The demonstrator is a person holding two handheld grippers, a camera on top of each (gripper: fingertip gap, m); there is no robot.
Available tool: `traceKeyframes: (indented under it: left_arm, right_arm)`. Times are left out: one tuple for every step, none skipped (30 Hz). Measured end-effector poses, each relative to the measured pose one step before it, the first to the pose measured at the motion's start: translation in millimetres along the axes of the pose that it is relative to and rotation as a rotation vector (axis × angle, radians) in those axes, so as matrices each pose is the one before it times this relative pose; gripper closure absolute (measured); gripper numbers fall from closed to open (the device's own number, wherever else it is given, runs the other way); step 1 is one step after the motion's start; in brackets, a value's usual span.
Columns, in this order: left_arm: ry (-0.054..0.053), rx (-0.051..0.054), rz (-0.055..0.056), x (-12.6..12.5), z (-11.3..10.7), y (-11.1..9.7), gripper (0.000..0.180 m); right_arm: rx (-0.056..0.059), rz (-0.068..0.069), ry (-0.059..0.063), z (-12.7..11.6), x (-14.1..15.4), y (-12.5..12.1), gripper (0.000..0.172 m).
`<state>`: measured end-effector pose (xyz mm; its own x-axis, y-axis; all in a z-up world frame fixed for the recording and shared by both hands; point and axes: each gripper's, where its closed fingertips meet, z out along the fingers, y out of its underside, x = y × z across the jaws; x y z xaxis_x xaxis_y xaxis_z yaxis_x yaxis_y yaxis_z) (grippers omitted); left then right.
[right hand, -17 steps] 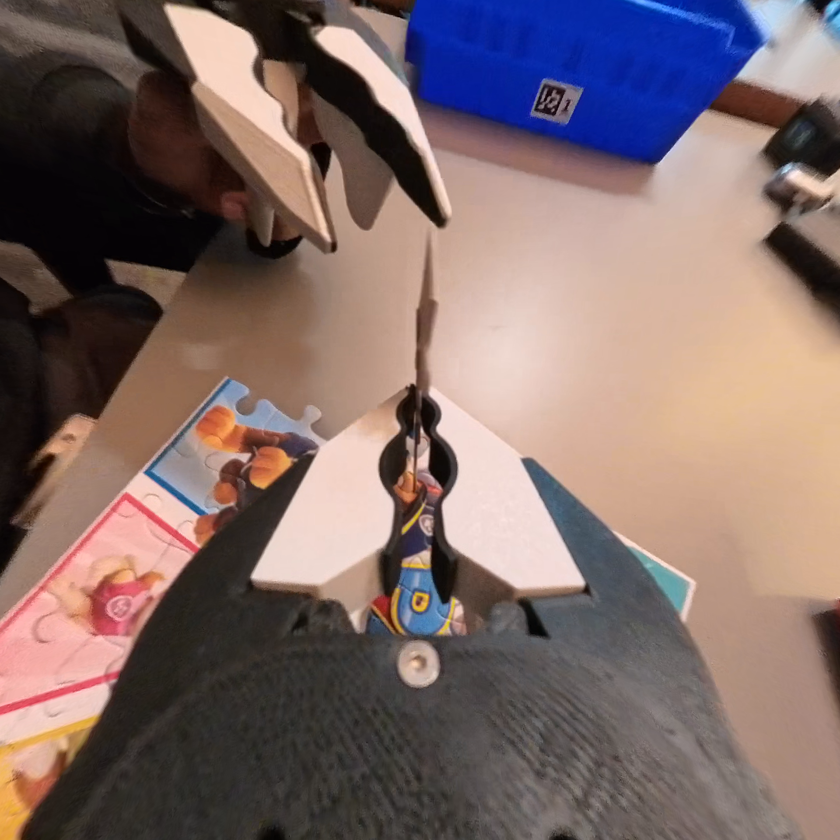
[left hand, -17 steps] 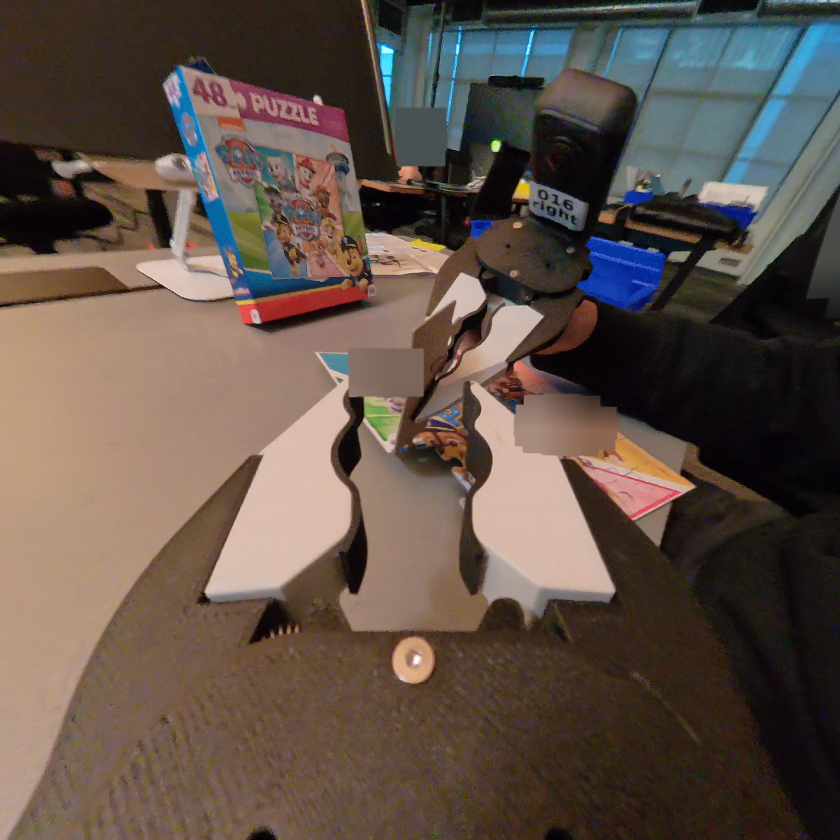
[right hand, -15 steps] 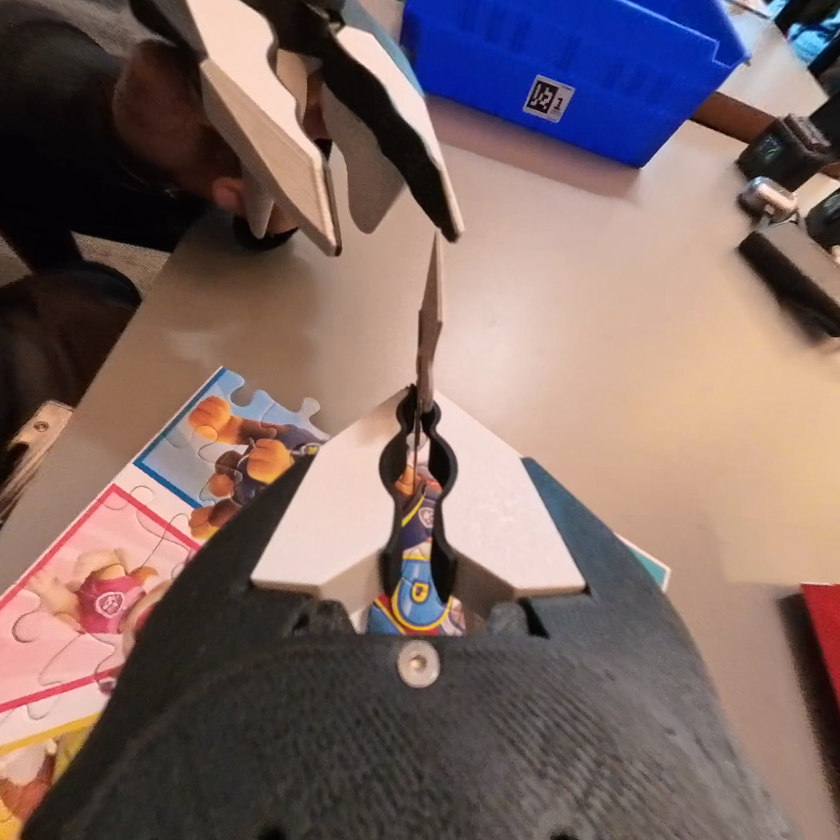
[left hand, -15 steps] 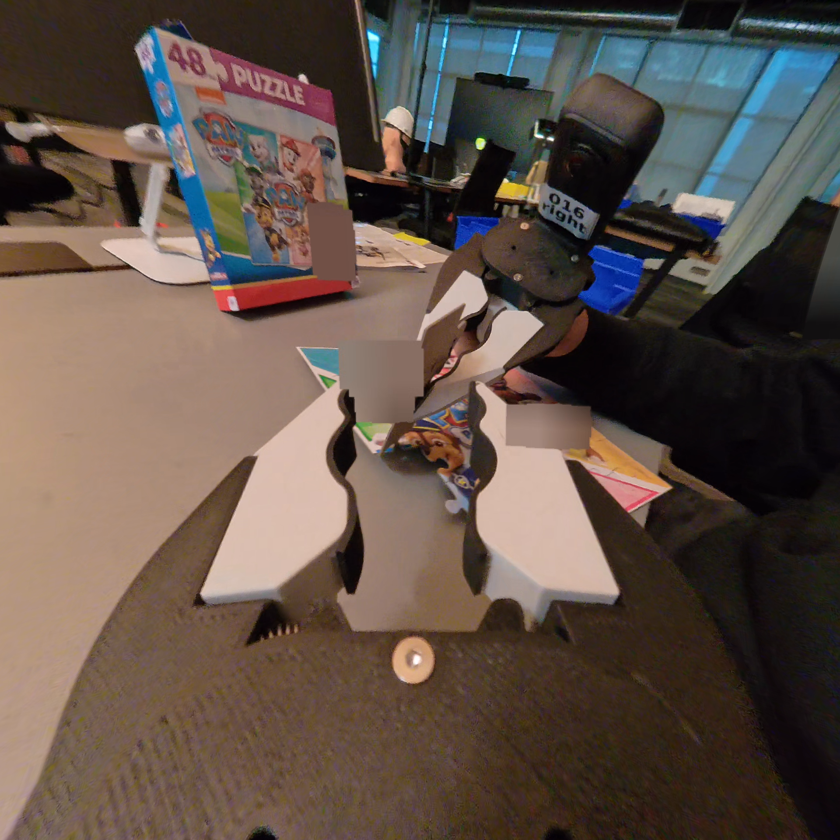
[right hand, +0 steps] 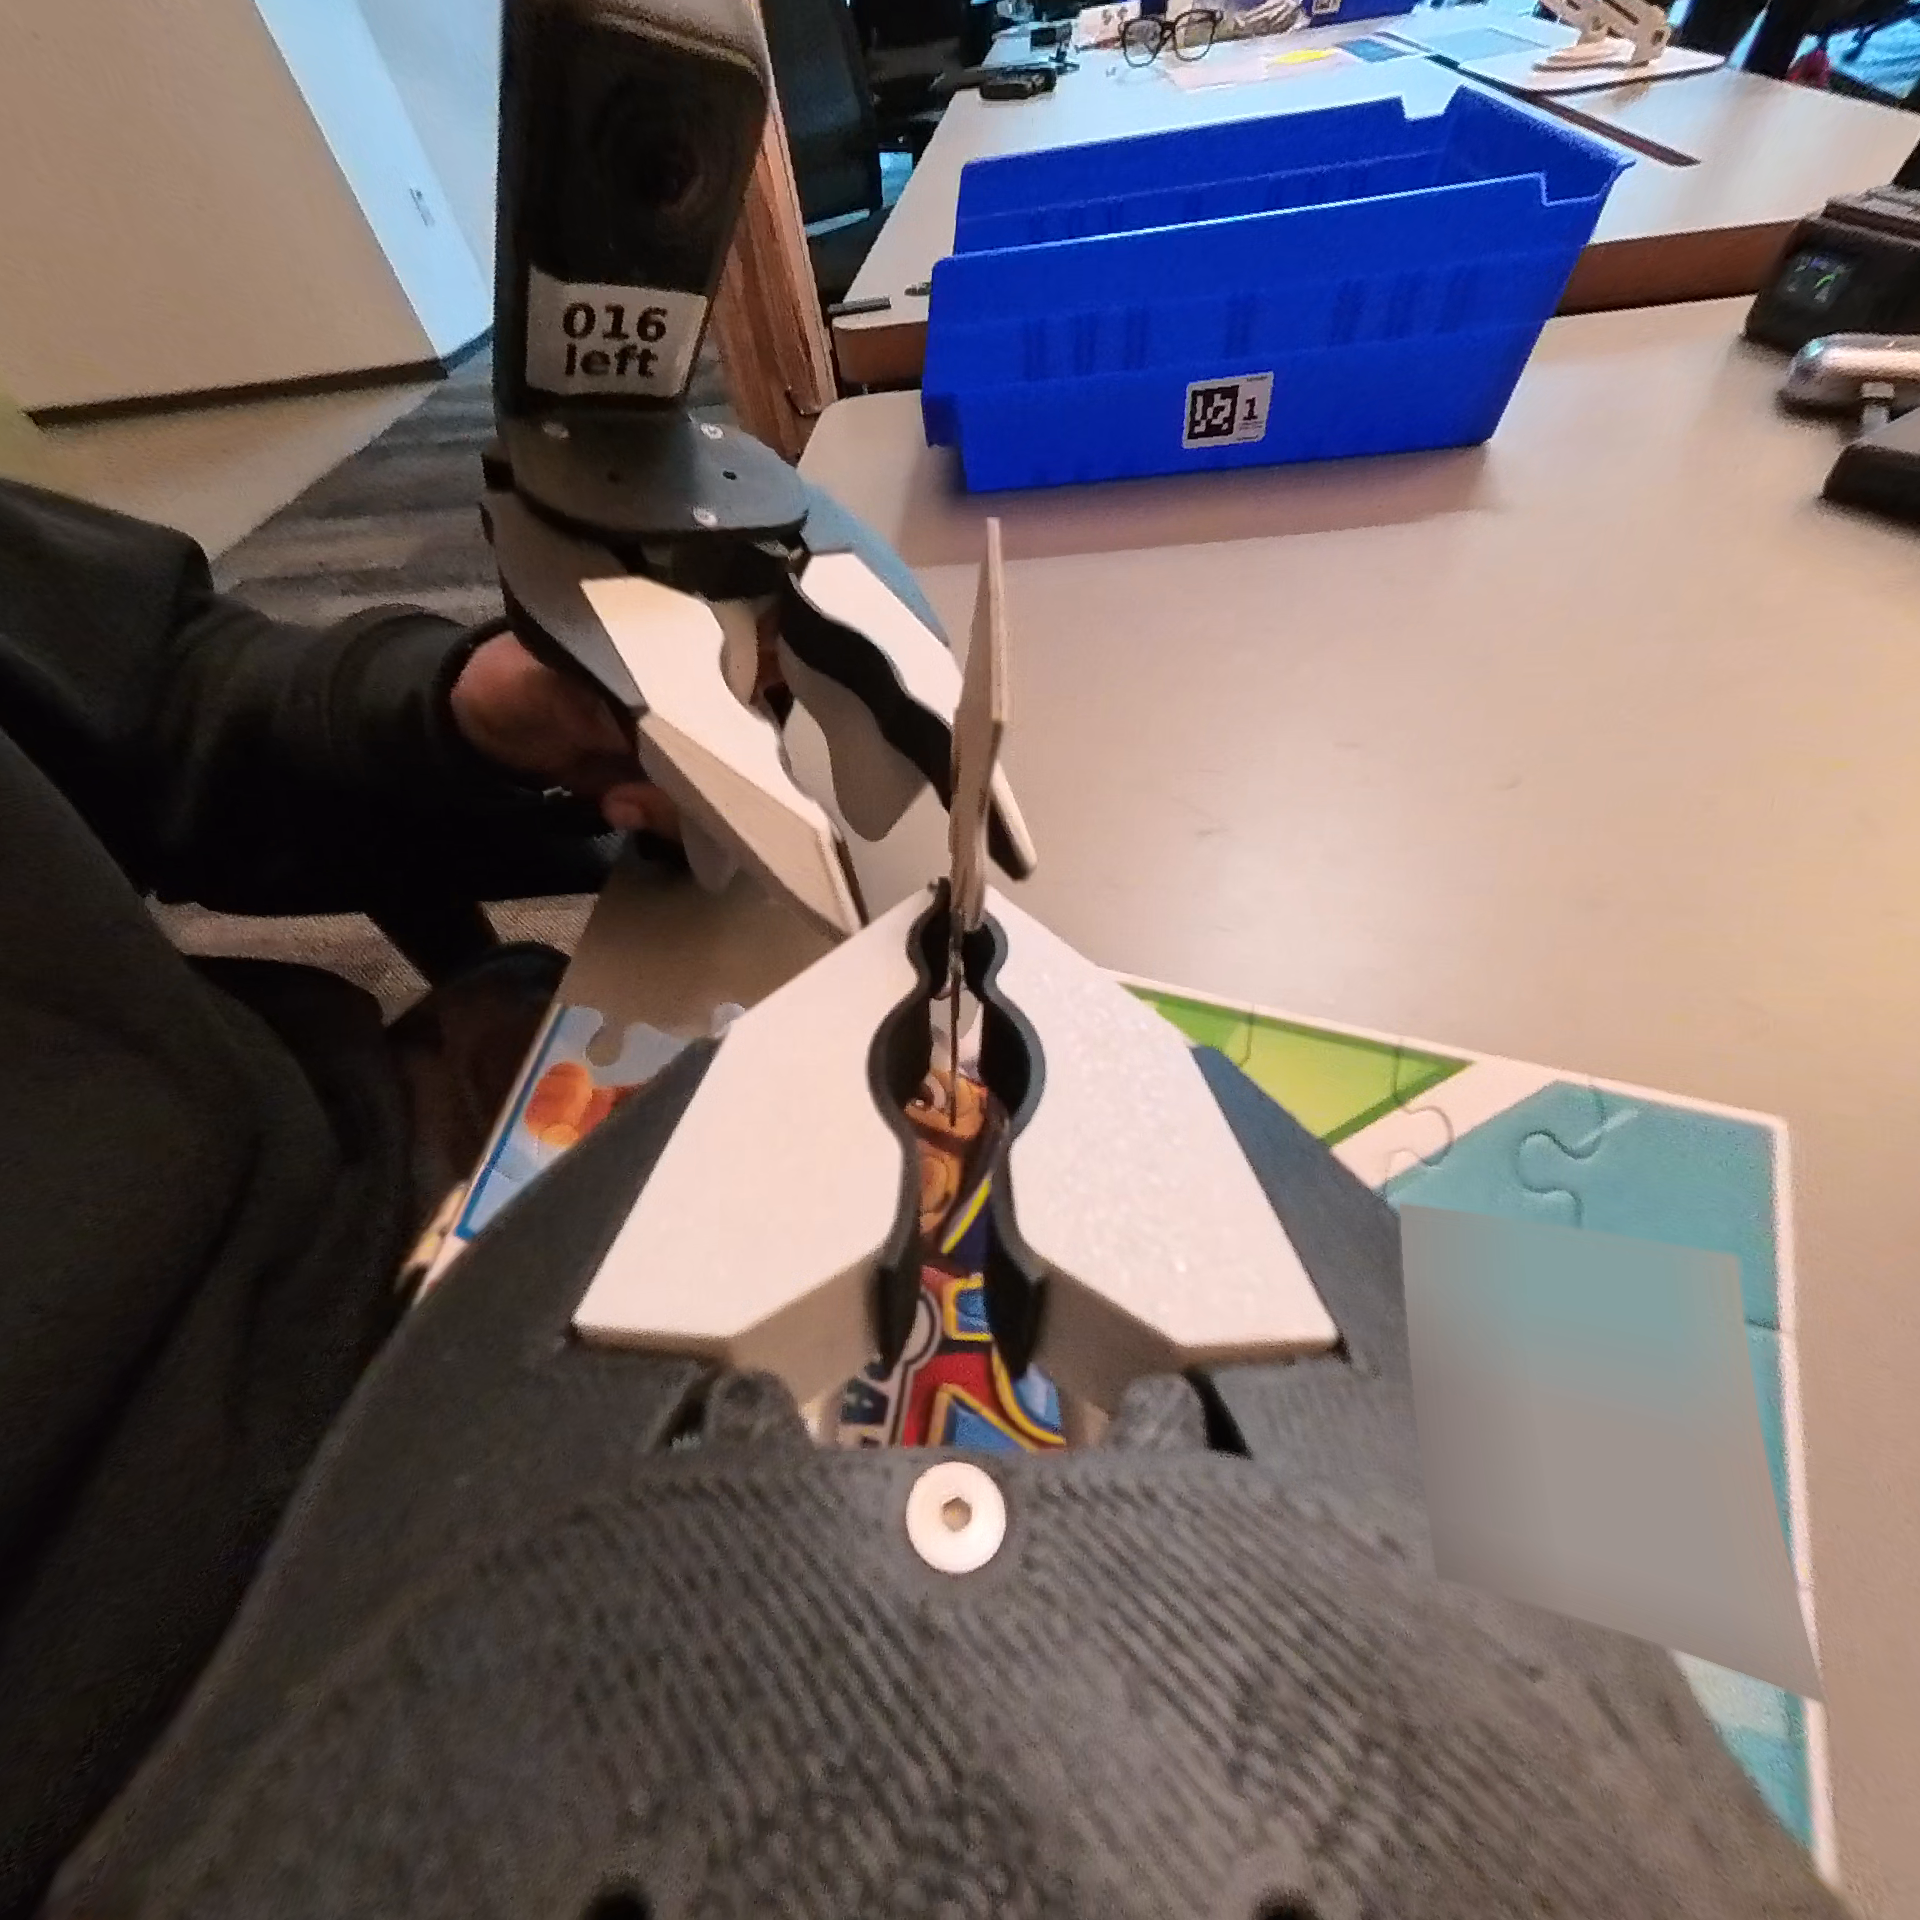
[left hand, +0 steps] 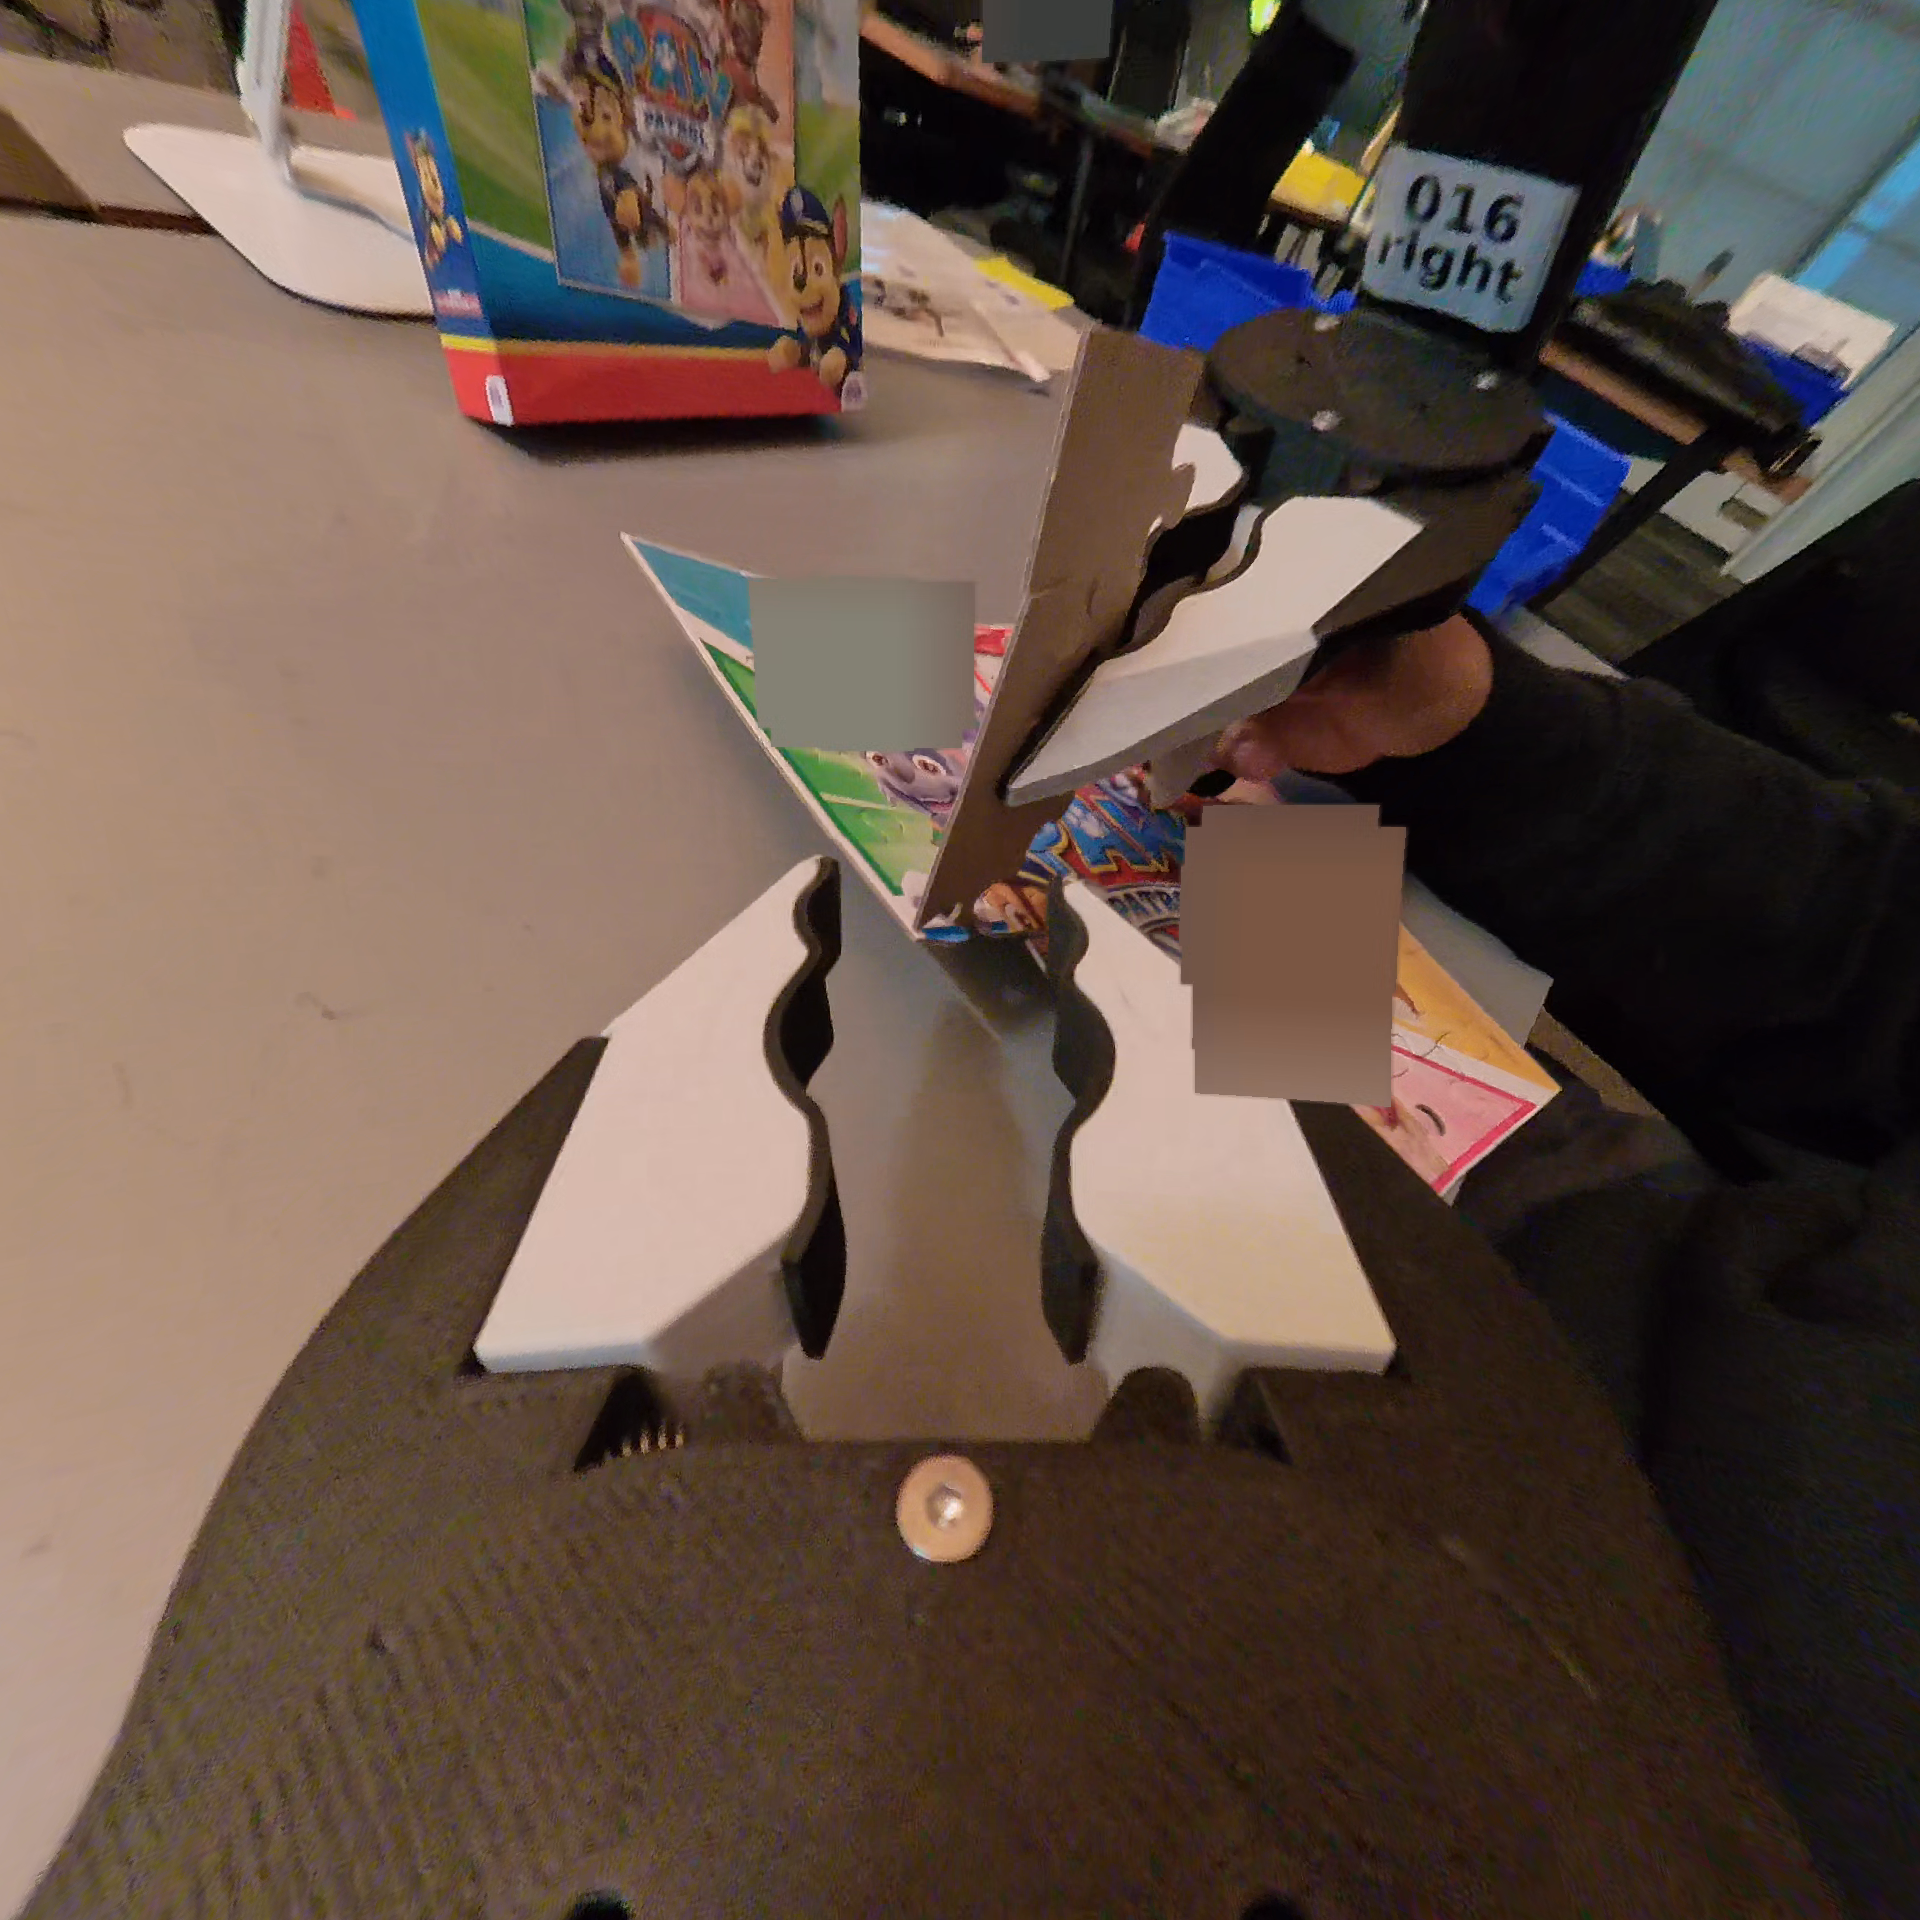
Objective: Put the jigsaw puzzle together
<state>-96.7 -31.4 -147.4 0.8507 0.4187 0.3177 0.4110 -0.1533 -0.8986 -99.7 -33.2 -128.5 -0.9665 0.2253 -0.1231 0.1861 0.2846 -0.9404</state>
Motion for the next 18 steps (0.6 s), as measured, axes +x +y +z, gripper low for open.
traceKeyframes:
  left_arm:
    - [-0.0028,-0.0248,-0.0018,0.13,0.89,3.80,0.143]
    - [-0.0018,-0.0293,-0.0019,0.47,1.37,4.35,0.142]
    - [-0.0043,-0.0326,-0.0011,0.19,1.68,4.87,0.142]
    - [-0.0073,-0.0261,0.0048,0.18,1.60,3.70,0.144]
    - [-0.0165,-0.0207,0.0080,-0.67,1.23,2.96,0.150]
    - [-0.0232,-0.0221,0.0110,-1.31,1.28,3.00,0.158]
    - [-0.0190,-0.0220,0.0157,-0.47,1.45,2.94,0.161]
    - [-0.0160,-0.0174,0.0171,0.07,1.22,2.40,0.166]
    - [-0.0166,-0.0102,0.0151,-0.27,0.83,1.33,0.172]
    - [-0.0170,-0.0038,0.0095,-0.87,0.35,0.44,0.176]
    - [-0.0112,-0.0002,0.0039,-0.76,-0.16,0.12,0.179]
    - [-0.0048,0.0030,-0.0009,-0.35,-0.62,-0.20,0.179]
    - [0.0020,0.0046,-0.0066,-0.08,-0.86,-0.21,0.179]
    - [0.0132,0.0072,-0.0110,1.11,-0.92,-0.63,0.176]
    - [0.0199,0.0118,-0.0150,1.71,-0.97,-1.28,0.172]
    - [0.0162,0.0150,-0.0179,1.20,-0.99,-1.97,0.168]
    - [0.0068,0.0189,-0.0162,0.02,-0.94,-2.75,0.165]
    - [-0.0007,0.0220,-0.0084,-0.39,-0.87,-3.03,0.164]
  right_arm:
    - [0.0031,0.0082,0.0065,0.10,-1.17,-0.30,0.172]
    - [0.0016,0.0030,0.0126,-0.09,-0.67,-0.07,0.172]
    - [0.0008,0.0023,0.0169,-0.11,0.02,0.23,0.172]
    - [0.0011,0.0061,0.0149,-0.31,0.18,0.39,0.171]
    - [0.0038,0.0109,0.0119,-0.35,0.36,0.18,0.171]
    - [0.0068,0.0133,0.0105,-0.73,0.73,-0.04,0.171]
    - [0.0087,0.0129,0.0060,-0.88,0.48,-0.18,0.171]
    - [0.0076,0.0141,0.0041,-1.01,0.61,0.01,0.171]
    - [0.0055,0.0124,0.0021,-0.97,0.16,0.16,0.171]
    - [0.0038,0.0053,0.0006,-0.76,-0.32,0.22,0.172]
    - [-0.0008,-0.0032,0.0046,-0.56,-0.26,0.59,0.172]
    - [-0.0060,-0.0098,0.0128,-0.35,0.69,0.71,0.172]
    - [-0.0076,-0.0144,0.0174,-0.31,1.12,0.72,0.172]
    - [-0.0039,-0.0157,0.0169,-0.39,1.15,0.26,0.172]
    - [-0.0014,-0.0129,0.0127,-0.48,0.82,0.01,0.172]
    - [0.0007,-0.0085,0.0064,-0.50,0.41,-0.01,0.172]
    - [0.0025,-0.0042,-0.0003,-0.27,-0.49,-0.02,0.172]
    - [0.0008,-0.0001,-0.0046,0.21,-0.75,0.59,0.172]
